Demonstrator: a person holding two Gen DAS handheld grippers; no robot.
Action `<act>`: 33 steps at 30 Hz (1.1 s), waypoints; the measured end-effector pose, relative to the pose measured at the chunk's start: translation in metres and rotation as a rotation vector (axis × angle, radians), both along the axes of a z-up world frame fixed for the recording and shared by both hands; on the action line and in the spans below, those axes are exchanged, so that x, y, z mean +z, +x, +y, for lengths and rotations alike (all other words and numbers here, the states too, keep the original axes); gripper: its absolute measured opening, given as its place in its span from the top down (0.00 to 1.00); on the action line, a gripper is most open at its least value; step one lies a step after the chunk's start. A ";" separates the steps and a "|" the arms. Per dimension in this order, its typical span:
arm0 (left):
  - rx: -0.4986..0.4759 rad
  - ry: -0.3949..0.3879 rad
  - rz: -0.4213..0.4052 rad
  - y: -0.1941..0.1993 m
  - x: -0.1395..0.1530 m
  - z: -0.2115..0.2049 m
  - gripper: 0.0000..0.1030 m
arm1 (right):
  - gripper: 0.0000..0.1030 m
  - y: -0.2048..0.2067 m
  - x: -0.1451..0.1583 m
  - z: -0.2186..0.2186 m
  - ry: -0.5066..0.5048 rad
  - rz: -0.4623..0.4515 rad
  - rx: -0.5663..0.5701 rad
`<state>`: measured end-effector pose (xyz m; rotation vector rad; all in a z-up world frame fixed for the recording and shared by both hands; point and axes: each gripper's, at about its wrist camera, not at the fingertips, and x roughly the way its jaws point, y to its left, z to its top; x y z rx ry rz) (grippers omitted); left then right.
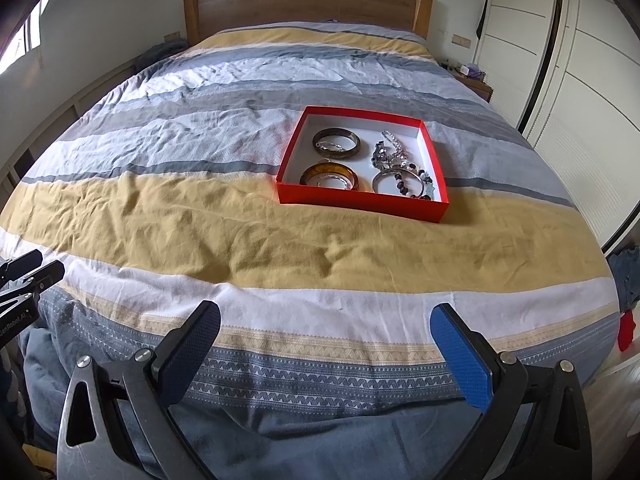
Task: Organize jewelry
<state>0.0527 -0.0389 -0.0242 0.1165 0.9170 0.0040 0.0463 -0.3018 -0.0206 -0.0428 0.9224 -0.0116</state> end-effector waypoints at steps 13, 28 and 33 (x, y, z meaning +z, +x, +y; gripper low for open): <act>0.003 -0.003 0.002 0.000 -0.002 0.001 0.52 | 0.00 0.000 -0.004 0.001 -0.008 0.014 0.003; 0.006 -0.003 0.007 0.000 -0.004 0.002 0.52 | 0.00 0.001 -0.009 -0.001 -0.008 0.025 -0.003; 0.011 -0.004 0.014 0.000 -0.008 0.007 0.52 | 0.00 0.001 -0.009 -0.001 -0.011 0.028 -0.002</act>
